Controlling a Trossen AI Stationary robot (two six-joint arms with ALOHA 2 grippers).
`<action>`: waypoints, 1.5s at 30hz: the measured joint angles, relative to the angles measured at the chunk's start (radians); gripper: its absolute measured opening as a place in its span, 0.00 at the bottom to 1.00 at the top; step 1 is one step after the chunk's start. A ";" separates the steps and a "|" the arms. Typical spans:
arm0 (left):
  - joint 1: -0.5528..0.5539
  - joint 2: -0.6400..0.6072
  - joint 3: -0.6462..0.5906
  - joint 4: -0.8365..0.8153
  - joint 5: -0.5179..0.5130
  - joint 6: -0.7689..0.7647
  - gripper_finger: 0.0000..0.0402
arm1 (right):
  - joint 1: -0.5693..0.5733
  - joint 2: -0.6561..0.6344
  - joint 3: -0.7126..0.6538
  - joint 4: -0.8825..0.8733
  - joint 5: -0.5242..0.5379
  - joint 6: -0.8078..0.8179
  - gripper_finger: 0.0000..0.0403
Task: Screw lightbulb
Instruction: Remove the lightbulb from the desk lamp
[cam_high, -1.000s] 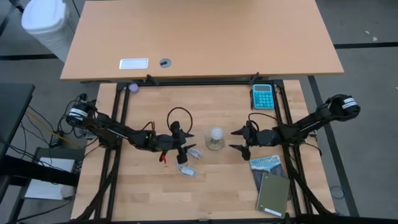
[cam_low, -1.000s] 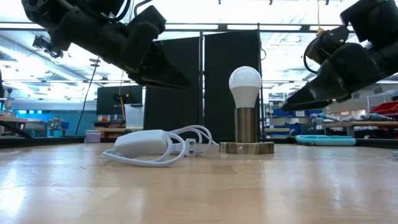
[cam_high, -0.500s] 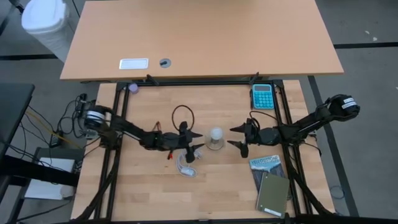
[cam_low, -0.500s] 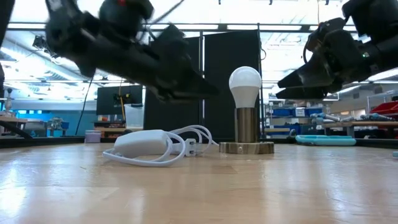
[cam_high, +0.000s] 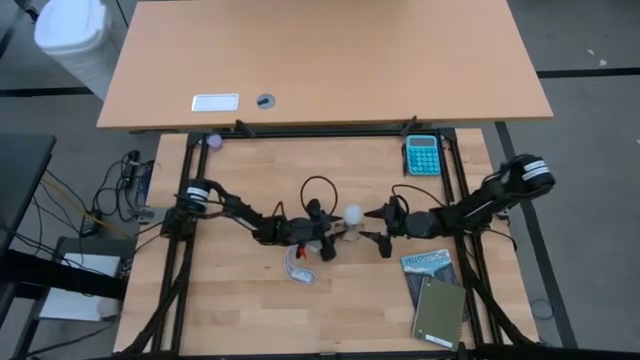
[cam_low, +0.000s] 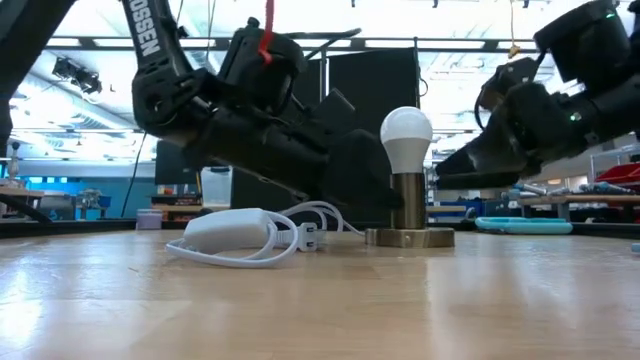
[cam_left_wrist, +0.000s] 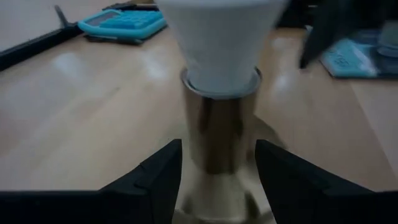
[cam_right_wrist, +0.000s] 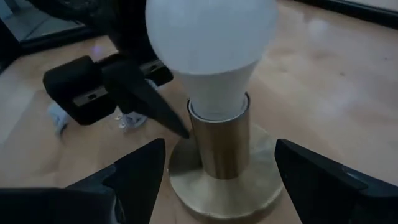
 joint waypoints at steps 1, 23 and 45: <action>0.003 0.000 0.005 0.000 -0.004 0.001 0.52 | 0.000 0.027 0.009 0.013 0.000 -0.001 0.76; 0.028 0.000 0.040 -0.031 0.100 0.028 0.52 | -0.040 0.198 0.049 0.116 -0.161 -0.029 0.76; 0.043 0.000 0.040 -0.031 0.063 0.030 0.45 | -0.105 0.198 0.072 0.148 -0.218 -0.069 0.76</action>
